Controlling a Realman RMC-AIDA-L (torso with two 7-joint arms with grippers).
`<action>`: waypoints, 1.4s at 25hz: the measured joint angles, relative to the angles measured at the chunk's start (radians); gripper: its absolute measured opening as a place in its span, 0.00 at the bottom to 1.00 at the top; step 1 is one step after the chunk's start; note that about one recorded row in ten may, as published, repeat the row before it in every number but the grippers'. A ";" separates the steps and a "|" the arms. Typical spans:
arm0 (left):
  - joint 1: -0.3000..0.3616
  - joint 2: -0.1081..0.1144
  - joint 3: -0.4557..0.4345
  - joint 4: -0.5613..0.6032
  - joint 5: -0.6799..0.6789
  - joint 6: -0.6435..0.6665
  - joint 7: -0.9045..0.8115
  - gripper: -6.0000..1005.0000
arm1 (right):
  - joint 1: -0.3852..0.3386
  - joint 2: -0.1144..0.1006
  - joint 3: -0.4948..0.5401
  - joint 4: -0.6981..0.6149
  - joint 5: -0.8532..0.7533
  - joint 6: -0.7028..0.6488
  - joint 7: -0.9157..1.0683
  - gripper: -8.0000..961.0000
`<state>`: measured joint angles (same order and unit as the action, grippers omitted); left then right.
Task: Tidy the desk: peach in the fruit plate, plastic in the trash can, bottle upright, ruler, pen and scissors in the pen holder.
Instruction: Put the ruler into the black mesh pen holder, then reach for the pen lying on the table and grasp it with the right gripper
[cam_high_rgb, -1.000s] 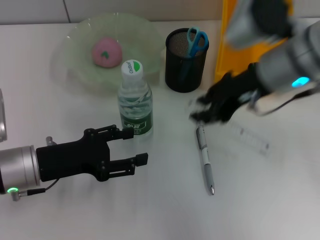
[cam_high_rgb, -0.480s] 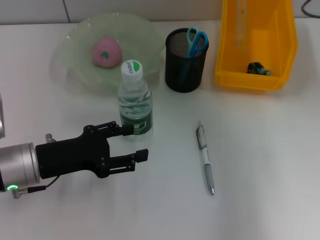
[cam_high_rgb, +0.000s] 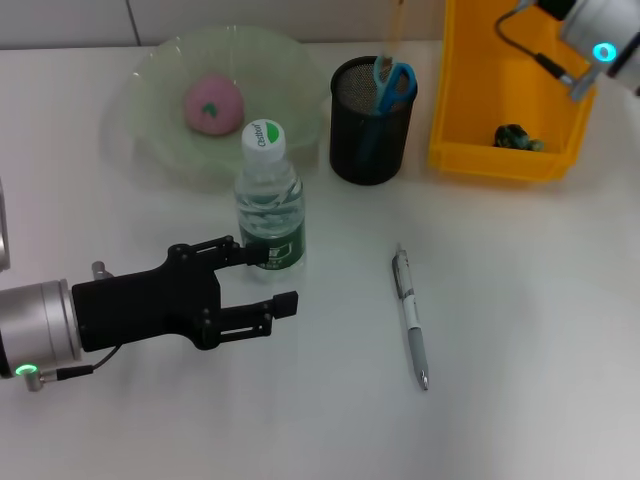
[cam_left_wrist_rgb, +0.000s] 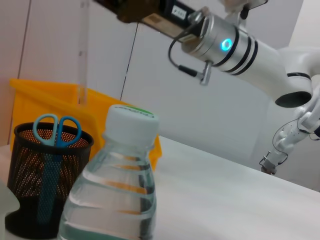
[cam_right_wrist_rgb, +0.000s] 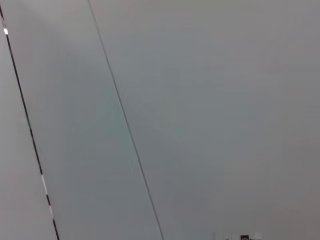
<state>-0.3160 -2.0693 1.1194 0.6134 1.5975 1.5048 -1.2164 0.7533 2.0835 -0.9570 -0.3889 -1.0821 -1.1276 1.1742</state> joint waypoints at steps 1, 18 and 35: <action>0.000 0.000 0.000 0.000 0.000 0.000 0.000 0.76 | 0.000 0.000 0.000 0.000 0.000 0.000 0.000 0.46; 0.019 0.002 -0.007 -0.003 -0.013 0.010 0.009 0.76 | 0.075 0.000 -0.122 0.038 -0.005 0.147 0.028 0.50; 0.039 0.003 -0.017 -0.003 -0.013 0.046 0.010 0.76 | -0.141 -0.075 -0.089 -0.681 -0.669 -0.280 0.791 0.53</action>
<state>-0.2772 -2.0668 1.1026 0.6104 1.5848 1.5513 -1.2064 0.6122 2.0089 -1.0456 -1.0699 -1.7510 -1.4076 1.9654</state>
